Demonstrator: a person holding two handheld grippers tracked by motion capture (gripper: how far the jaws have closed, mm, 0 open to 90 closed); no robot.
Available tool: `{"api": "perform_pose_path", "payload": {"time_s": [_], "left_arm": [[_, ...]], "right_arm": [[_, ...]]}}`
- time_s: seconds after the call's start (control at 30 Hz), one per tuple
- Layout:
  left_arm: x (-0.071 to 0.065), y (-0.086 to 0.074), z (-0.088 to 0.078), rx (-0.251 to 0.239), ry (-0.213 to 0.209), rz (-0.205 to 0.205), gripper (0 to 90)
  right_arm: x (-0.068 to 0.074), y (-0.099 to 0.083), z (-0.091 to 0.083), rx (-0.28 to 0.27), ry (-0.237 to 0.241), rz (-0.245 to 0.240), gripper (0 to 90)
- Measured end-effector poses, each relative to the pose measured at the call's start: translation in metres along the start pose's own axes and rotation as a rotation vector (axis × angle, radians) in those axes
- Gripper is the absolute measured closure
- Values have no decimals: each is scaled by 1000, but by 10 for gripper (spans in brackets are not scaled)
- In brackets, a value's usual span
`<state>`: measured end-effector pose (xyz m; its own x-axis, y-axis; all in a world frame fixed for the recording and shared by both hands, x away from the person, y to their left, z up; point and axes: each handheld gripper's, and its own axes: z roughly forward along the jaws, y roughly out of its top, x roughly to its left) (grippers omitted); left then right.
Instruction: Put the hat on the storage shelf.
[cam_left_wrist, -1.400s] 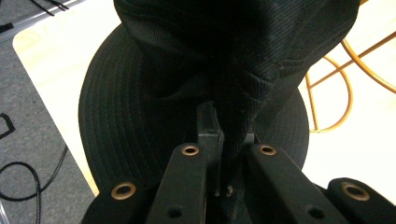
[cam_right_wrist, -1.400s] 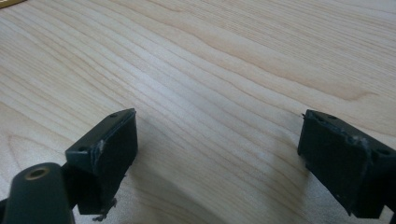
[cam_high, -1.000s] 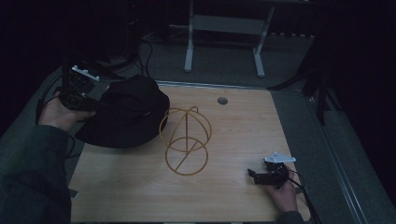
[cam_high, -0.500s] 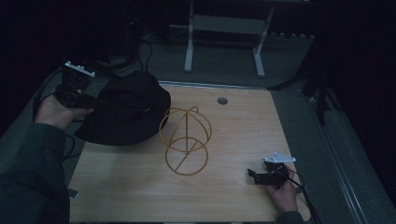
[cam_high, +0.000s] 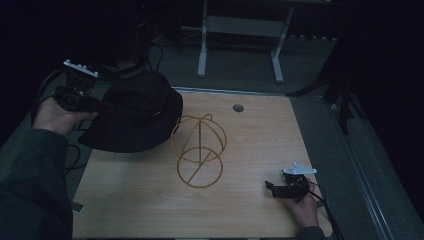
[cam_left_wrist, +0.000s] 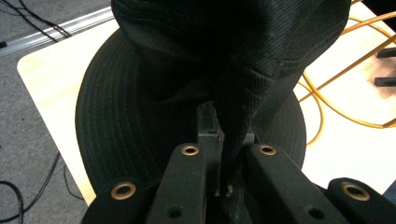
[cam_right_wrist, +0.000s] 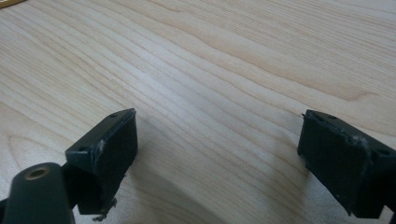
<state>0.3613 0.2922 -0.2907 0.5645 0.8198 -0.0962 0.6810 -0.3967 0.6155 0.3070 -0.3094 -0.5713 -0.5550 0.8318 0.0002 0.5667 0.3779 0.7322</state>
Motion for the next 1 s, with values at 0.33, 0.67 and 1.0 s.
{"api": "perform_pose_path", "payload": {"time_s": [0.33,0.67,1.0], "left_arm": [[-1,10,-7,0,-3,15,884],[-4,18,-21,-20,0,18,884],[-4,23,-29,-58,-21,5,884]], "right_arm": [[0,0,0,2,1,-1,118],[0,0,0,2,1,1,119],[0,0,0,2,1,-1,118]]}}
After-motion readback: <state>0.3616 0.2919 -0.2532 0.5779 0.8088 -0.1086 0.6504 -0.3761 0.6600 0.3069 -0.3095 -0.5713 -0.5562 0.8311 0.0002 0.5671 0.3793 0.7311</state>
